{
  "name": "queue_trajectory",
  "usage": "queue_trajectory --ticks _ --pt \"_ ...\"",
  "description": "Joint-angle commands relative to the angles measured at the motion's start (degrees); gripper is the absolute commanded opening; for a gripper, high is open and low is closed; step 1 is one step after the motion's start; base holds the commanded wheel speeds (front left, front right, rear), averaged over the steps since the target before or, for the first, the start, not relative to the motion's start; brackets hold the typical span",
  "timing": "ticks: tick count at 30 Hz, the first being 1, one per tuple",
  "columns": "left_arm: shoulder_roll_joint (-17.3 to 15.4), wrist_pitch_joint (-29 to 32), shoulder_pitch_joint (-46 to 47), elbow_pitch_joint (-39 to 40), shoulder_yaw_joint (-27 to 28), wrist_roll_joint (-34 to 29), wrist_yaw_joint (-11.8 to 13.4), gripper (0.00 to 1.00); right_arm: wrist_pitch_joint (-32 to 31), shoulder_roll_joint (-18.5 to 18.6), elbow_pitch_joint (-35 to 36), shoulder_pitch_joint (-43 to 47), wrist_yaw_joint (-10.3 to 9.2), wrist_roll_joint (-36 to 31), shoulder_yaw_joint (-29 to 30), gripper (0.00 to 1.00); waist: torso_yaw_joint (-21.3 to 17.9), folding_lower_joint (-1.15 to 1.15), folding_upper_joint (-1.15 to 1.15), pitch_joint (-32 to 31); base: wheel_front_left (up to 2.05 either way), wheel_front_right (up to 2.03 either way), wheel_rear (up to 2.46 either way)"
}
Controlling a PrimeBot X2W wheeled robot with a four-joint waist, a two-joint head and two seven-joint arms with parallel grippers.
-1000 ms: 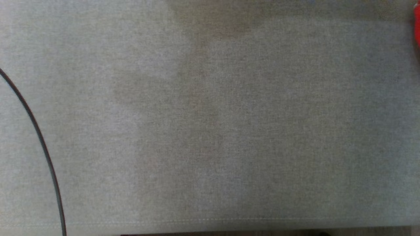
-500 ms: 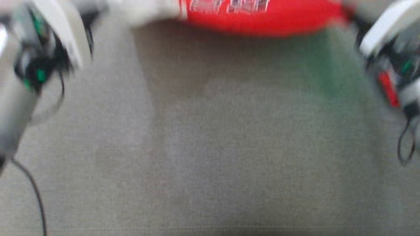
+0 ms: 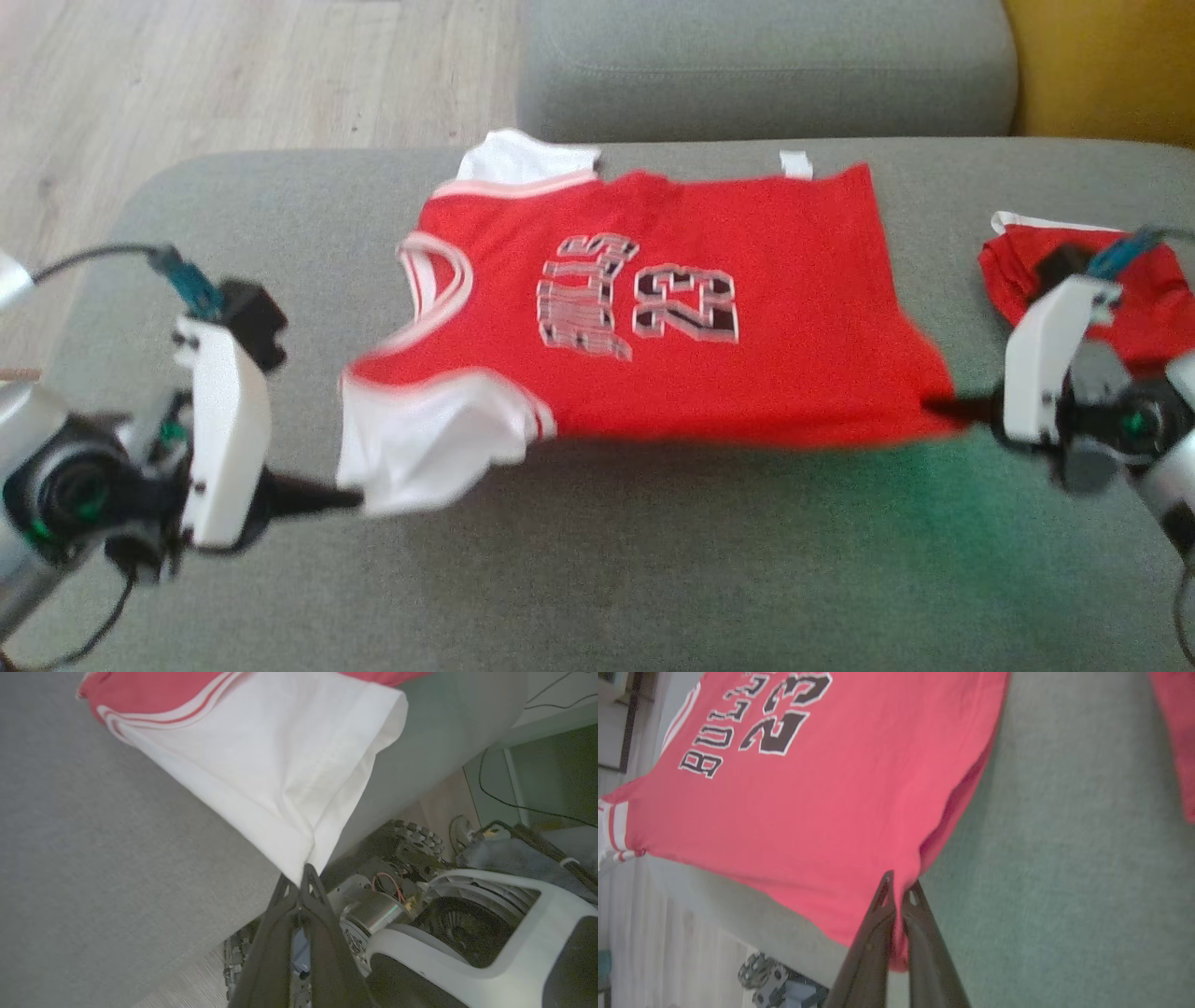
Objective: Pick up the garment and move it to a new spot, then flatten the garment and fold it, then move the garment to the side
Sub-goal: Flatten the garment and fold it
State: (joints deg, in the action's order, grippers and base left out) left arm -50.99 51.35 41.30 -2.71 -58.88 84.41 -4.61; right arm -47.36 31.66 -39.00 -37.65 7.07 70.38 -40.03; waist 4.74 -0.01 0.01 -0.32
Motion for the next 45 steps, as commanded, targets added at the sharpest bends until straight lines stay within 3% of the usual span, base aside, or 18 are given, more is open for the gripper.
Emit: queue_trajectory --ticks 1,7,13,21,35,43,45 --pt "-3.44 0.54 2.43 2.07 3.20 0.63 0.69 0.00 -1.36 2.18 2.31 0.50 0.42 0.86 -0.20 0.00 -0.14 0.01 -0.01 -0.33 0.00 0.00 0.00" --pt "-8.54 5.00 -2.01 12.02 1.79 5.88 4.68 0.00 -13.13 8.78 12.98 8.16 0.42 2.43 -2.42 0.00 -1.10 0.01 -0.01 -0.16 0.00 0.00 0.00" --pt "-10.46 5.07 -2.64 14.73 2.31 6.96 6.32 0.00 -15.87 10.86 18.45 10.14 0.42 1.58 0.70 0.00 -2.35 0.01 -0.01 1.70 0.00 0.00 0.00" --pt "-7.96 4.83 2.02 9.97 5.21 7.43 7.50 0.00 -19.21 5.86 13.79 6.24 0.42 1.45 7.94 0.00 -3.37 0.01 -0.01 6.67 0.00 0.00 0.00" --pt "-2.29 5.01 11.66 -3.06 6.46 1.36 6.41 0.00 -21.80 -2.26 0.53 -4.28 0.42 -4.53 15.95 0.00 -4.26 0.01 -0.01 13.90 0.00 0.00 0.00" --pt "1.81 1.61 13.98 -7.24 6.59 -1.54 4.79 0.00 -20.71 -5.61 -0.84 -7.37 0.42 -7.53 17.70 0.00 -4.26 0.01 -0.01 16.24 0.00 0.00 0.00" --pt "2.94 0.21 14.57 -8.99 6.40 -2.94 3.78 0.00 -20.18 -5.86 -0.26 -7.71 0.42 -8.30 17.74 0.56 -4.30 0.01 -0.01 16.65 0.00 0.00 0.00"
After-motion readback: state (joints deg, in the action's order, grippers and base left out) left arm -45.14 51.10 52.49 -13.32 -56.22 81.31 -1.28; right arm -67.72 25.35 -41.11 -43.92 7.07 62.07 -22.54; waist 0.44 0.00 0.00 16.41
